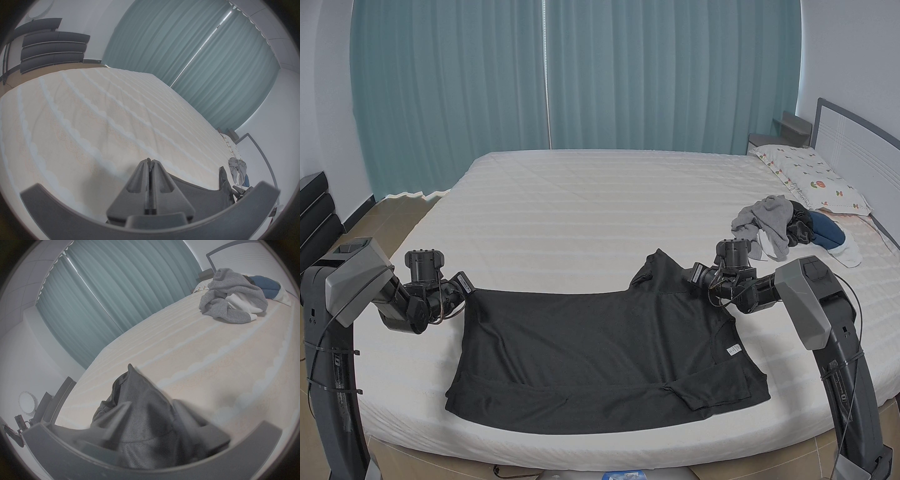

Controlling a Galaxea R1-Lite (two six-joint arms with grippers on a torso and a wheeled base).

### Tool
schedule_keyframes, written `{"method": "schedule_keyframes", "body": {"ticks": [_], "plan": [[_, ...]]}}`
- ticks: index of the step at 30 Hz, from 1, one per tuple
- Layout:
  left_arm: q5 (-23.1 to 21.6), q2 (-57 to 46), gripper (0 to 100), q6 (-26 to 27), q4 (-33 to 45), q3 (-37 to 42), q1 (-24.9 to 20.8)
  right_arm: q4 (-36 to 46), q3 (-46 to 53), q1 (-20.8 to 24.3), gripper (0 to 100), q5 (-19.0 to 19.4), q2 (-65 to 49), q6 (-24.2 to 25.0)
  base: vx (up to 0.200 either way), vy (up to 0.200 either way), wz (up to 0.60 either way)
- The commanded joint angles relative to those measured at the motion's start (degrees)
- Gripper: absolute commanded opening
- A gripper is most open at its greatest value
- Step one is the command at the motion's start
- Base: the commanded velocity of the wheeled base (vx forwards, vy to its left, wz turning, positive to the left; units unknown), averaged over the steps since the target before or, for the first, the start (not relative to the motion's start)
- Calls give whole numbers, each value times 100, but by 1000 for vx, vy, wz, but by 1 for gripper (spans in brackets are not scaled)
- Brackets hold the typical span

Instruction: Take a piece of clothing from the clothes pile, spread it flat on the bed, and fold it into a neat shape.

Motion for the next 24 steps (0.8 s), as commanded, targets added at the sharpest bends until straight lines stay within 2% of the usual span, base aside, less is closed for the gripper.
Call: {"method": "schedule_keyframes", "body": {"ticks": [1, 9, 24], "plan": [[1, -2, 0, 0, -3, -8, 1, -34, -19, 7, 0, -11, -10, 32, 0, 0, 0], [19, -116, 0, 8, -20, -8, 45, -69, -19, -10, 0, -231, -308, 463, 0, 0, 0], [10, -187, 0, 8, -38, -8, 151, -183, 192, -72, 0, -521, -572, 700, 0, 0, 0]]}}
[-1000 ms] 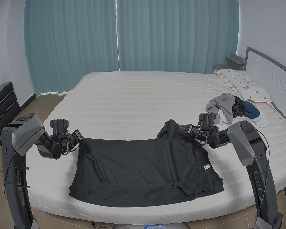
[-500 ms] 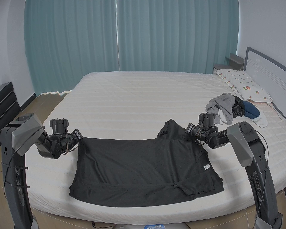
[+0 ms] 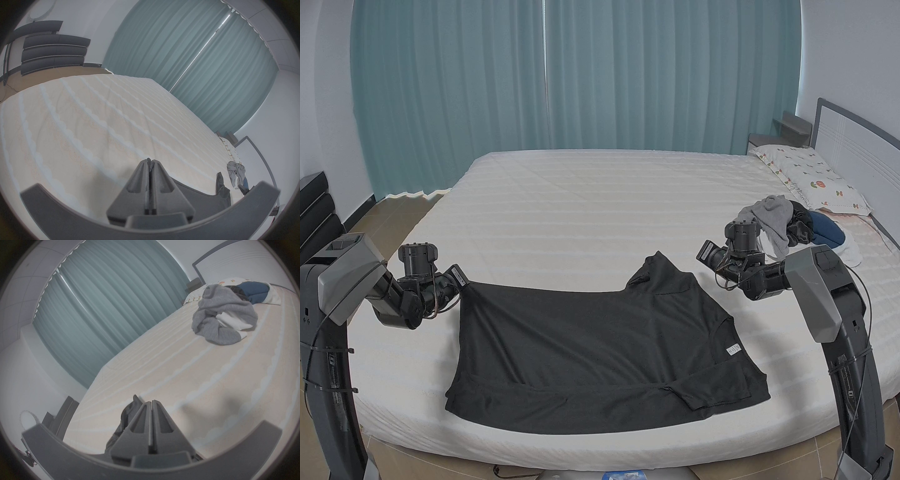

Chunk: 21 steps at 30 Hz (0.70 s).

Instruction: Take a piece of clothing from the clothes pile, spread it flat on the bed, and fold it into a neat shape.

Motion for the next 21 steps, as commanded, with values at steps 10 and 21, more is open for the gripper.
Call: {"method": "schedule_keyframes", "body": {"ticks": [10, 21], "plan": [[-8, 25, 0, -5, -11, 11, 15, 364, 348, 78, 100, 266, -74, -118, 0, 0, 0], [-8, 34, 0, 4, -11, 11, -3, 425, 102, 122, 100, 415, 330, -329, 0, 0, 0]]}}
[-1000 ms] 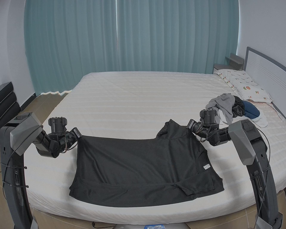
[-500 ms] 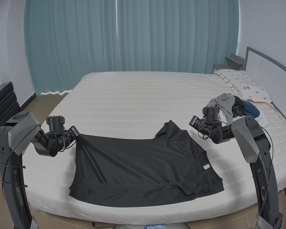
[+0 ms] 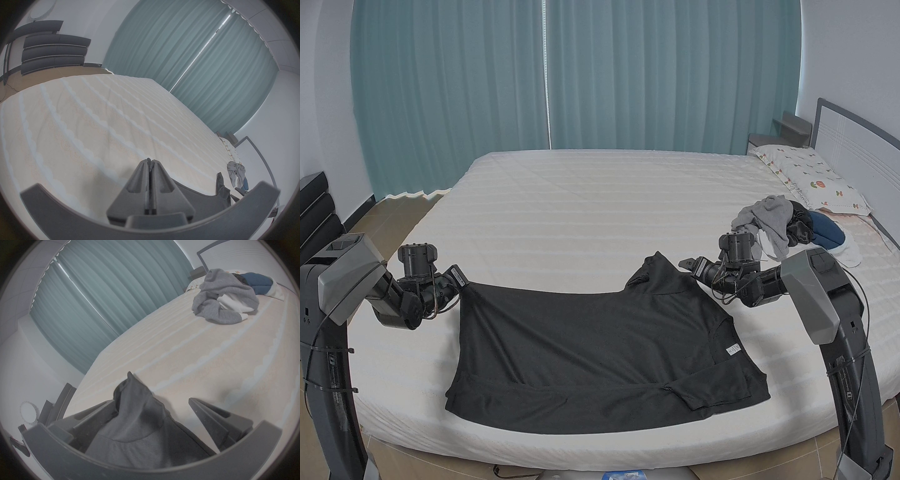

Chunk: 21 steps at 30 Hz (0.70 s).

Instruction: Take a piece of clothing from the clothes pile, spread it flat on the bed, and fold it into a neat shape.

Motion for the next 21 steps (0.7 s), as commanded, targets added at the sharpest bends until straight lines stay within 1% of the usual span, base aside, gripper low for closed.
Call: {"method": "schedule_keyframes", "body": {"ticks": [1, 7, 8, 19, 21], "plan": [[-1, 17, 0, -5, 0, -8, 1, -8, -200, 69, 100, 13, 263, -10, 0, 0, 0], [-1, 17, 0, 4, 0, -8, 1, 89, -543, 122, 100, -5, 483, -19, 0, 0, 0], [-1, 17, 0, 4, 0, -8, 1, 89, -543, 122, 0, -13, 483, -19, 0, 0, 0], [-1, 8, 0, 4, 0, -8, -8, 63, -525, 51, 0, -101, 316, 25, 0, 0, 0], [43, -1, 0, 12, -35, -8, -8, 54, -517, 34, 0, -224, 202, 43, 0, 0, 0]]}}
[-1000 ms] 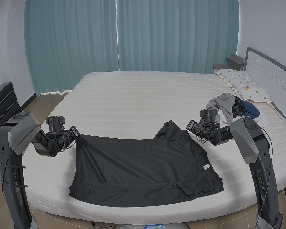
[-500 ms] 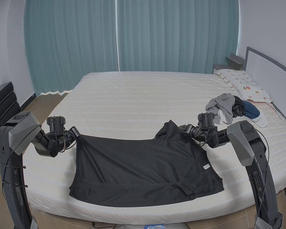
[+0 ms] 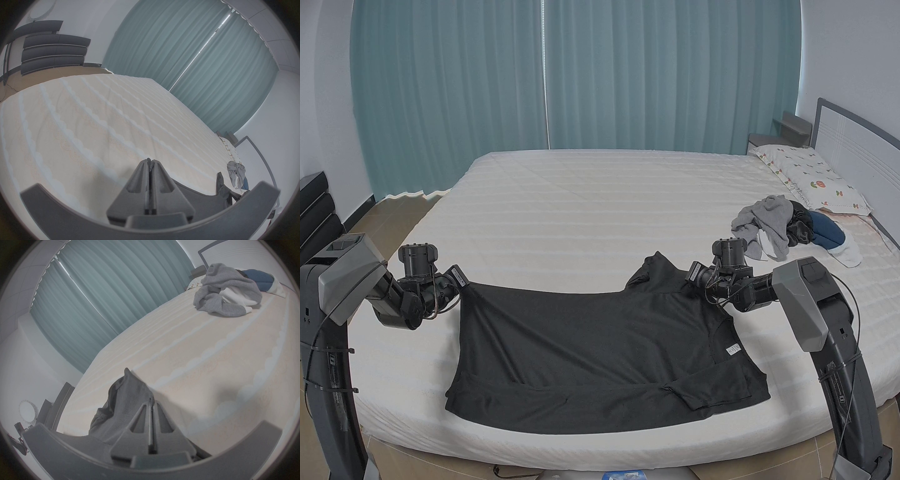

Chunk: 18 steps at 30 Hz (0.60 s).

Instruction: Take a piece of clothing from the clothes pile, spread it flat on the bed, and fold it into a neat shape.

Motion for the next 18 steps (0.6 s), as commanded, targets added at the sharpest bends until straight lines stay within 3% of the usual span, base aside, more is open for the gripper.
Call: {"method": "schedule_keyframes", "body": {"ticks": [1, 8, 18], "plan": [[30, -7, 0, 4, -27, 0, 3, -21, 13, -24, 0, -97, -162, 9, 0, 0, 0], [38, -60, 0, 39, -36, 9, 12, -82, 48, -50, 0, -290, -461, 334, 0, 0, 0], [47, -244, 0, 30, -27, 35, 47, -618, 557, -59, 0, -563, -637, 352, 0, 0, 0]]}}
